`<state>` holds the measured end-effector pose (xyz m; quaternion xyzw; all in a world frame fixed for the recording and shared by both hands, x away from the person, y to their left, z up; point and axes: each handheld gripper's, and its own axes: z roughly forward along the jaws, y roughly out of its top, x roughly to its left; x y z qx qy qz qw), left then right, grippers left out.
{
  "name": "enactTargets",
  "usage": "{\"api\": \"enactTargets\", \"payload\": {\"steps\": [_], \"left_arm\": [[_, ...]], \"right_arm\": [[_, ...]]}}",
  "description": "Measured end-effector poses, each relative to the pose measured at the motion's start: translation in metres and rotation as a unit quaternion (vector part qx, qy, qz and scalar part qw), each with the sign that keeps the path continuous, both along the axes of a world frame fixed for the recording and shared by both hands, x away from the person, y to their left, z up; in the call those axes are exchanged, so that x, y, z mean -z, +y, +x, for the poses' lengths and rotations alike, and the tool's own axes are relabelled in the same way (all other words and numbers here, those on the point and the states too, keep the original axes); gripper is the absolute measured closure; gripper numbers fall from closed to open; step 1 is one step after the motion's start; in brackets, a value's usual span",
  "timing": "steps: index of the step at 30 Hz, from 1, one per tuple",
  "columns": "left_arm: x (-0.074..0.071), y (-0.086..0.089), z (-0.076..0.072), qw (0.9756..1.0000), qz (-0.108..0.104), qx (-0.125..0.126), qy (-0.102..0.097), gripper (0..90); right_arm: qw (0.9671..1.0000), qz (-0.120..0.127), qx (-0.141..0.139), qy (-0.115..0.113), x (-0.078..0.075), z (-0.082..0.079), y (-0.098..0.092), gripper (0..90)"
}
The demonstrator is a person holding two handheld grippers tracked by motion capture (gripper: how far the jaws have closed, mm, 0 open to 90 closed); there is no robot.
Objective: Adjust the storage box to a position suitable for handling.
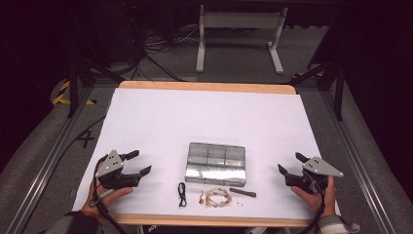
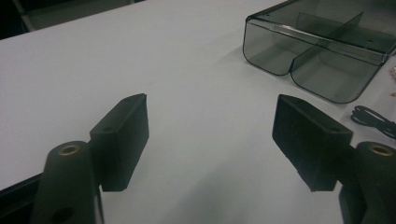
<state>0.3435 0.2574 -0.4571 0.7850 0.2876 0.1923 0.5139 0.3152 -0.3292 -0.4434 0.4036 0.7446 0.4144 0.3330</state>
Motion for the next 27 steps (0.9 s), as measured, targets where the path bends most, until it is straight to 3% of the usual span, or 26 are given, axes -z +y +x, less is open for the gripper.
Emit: {"api": "enactTargets", "payload": {"steps": [4, 5, 6, 8, 10, 13, 18, 20, 27], "left_arm": [[-0.001, 0.000, -0.001, 0.9999, 0.003, 0.011, -0.002, 38.9], [-0.001, -0.001, -0.002, 0.9998, 0.003, 0.018, 0.002, 38.9], [-0.002, -0.001, -0.001, 0.9992, 0.009, 0.039, 0.002, 44.7], [-0.005, -0.005, -0.001, 0.9979, 0.024, 0.059, -0.005, 53.6], [-0.008, -0.008, 0.000, 0.9972, 0.022, 0.072, -0.005, 63.2], [-0.012, -0.016, 0.001, 0.9974, 0.036, 0.060, 0.013, 73.5], [-0.016, -0.030, 0.003, 0.9958, 0.057, 0.068, 0.024, 89.0], [-0.017, -0.037, 0.003, 0.9947, 0.059, 0.079, 0.027, 90.0], [-0.014, -0.069, 0.008, 0.9890, 0.090, 0.110, 0.041, 90.0]], "right_arm": [[1.0000, 0.003, -0.001, 0.002, 0.000, 0.000, -0.001, 25.7], [1.0000, 0.003, -0.001, 0.002, 0.000, 0.000, -0.001, 25.7], [1.0000, 0.004, 0.000, 0.002, -0.001, 0.000, -0.001, 28.1], [1.0000, 0.003, -0.001, 0.004, -0.001, 0.001, -0.001, 36.2], [0.9999, 0.000, -0.004, 0.009, -0.002, 0.001, 0.000, 46.3], [0.9993, 0.006, -0.034, 0.013, -0.005, -0.001, 0.004, 62.6], [0.9972, 0.004, -0.073, 0.016, -0.014, -0.003, 0.023, 83.5], [0.9959, 0.011, -0.087, 0.020, -0.018, -0.002, 0.031, 90.0], [0.9906, -0.003, -0.130, 0.042, -0.023, 0.003, 0.071, 90.0]]}}
